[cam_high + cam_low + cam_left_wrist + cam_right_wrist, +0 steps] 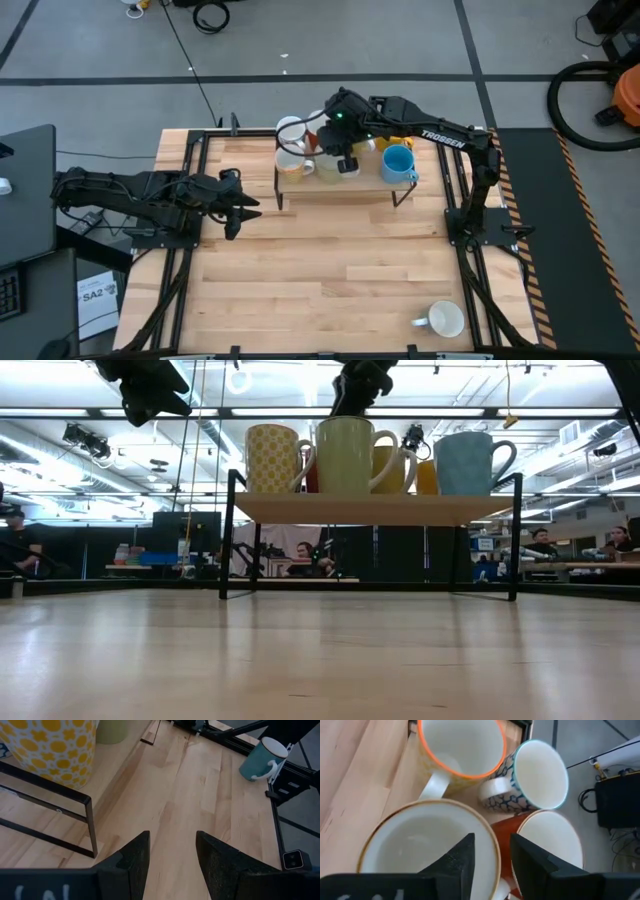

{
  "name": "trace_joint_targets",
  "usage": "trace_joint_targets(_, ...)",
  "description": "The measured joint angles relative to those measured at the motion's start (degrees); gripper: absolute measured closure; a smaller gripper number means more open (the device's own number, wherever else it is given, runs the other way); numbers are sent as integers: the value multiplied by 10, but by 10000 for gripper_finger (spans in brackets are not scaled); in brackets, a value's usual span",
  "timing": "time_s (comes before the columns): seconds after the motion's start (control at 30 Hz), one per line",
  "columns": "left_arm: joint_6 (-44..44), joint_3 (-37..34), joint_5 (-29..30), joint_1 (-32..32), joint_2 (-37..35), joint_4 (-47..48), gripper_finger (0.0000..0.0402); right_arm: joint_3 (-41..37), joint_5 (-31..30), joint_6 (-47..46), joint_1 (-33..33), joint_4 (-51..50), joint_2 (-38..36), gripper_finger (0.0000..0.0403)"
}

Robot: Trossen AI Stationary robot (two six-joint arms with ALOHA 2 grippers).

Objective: Place coffee mugs
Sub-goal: Adjust the yellow patterned mug on the shelf

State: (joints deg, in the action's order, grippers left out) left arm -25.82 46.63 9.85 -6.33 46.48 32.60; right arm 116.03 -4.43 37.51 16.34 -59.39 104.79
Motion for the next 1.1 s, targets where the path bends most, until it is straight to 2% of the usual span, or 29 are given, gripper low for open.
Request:
trace_joint_targets(0.37, 0, 0, 0, 0, 0, 0, 235, 0, -7, 0, -1, 38, 0, 253)
trace_joint_targets(0.63, 0, 0, 0, 0, 0, 0, 235, 0, -74, 0, -23, 43, 0, 253)
trace_joint_targets(0.8, 0, 0, 0, 0, 0, 0, 235, 0, -80, -1, -38, 43, 0, 254)
trace_joint_targets(0.97, 5, 0, 26, 0, 0, -24, 235, 0, -80, -40, -46, 44, 0, 254)
trace_joint_targets(1.1, 62, 0, 55, 0, 0, -63, 235, 0, -80, -72, -46, 61, 0, 255)
